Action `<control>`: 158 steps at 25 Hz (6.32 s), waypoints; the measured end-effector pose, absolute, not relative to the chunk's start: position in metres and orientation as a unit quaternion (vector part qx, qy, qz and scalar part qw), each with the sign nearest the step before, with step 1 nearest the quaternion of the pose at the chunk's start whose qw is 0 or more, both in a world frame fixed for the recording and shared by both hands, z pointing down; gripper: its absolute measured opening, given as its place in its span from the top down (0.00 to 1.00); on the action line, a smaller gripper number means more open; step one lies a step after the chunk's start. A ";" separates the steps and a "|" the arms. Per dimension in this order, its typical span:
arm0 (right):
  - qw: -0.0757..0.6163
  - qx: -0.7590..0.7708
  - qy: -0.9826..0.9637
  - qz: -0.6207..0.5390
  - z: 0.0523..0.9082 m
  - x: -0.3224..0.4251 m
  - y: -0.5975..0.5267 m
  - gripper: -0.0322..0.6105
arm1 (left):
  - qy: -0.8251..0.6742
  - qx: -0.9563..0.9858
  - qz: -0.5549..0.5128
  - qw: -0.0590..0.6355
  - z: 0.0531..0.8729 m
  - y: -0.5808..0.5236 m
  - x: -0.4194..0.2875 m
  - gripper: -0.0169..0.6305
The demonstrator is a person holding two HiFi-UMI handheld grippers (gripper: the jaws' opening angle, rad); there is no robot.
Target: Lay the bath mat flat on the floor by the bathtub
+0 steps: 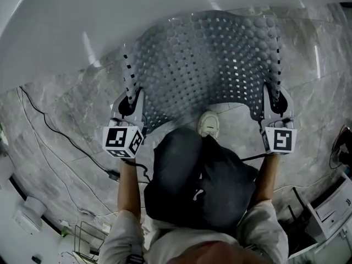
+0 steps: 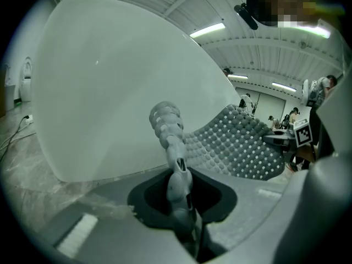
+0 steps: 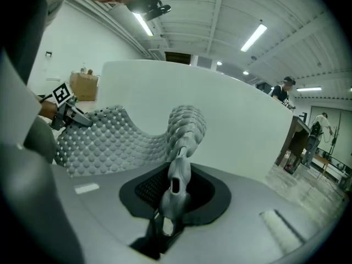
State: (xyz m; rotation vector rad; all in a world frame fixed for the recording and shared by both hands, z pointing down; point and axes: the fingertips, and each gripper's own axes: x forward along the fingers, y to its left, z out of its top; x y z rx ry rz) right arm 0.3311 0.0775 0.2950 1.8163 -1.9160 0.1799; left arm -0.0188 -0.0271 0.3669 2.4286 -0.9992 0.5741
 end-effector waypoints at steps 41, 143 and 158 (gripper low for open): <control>0.429 0.600 -0.666 0.110 0.513 0.376 0.018 0.78 | -0.433 0.785 0.345 0.278 0.554 -0.044 -0.041 0.85; 0.241 0.363 -0.894 0.103 0.492 0.009 -0.052 0.72 | -0.500 0.764 0.243 0.327 0.560 -0.052 -0.133 0.60; 0.248 0.362 -0.890 0.121 0.501 0.014 -0.052 0.72 | -0.464 0.779 0.295 0.301 0.585 -0.054 -0.116 0.88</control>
